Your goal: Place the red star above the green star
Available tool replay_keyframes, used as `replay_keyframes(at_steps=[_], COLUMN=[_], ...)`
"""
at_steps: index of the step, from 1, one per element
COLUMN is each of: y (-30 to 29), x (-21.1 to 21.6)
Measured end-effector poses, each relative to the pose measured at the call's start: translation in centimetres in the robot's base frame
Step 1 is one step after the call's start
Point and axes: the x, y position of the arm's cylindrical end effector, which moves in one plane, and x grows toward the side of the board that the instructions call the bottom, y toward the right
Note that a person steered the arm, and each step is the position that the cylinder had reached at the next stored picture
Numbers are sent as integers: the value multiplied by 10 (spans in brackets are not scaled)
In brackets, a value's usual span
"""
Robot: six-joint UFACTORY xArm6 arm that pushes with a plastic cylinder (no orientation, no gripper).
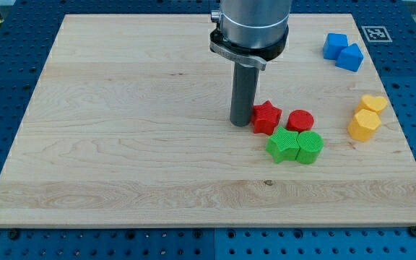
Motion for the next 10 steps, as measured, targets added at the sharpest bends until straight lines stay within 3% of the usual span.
replay_keyframes(at_steps=[3, 4, 6, 7, 8, 9, 10], y=[20, 12, 70, 65, 65, 60, 11], x=[1, -43, -45, -17, -16, -40, -47])
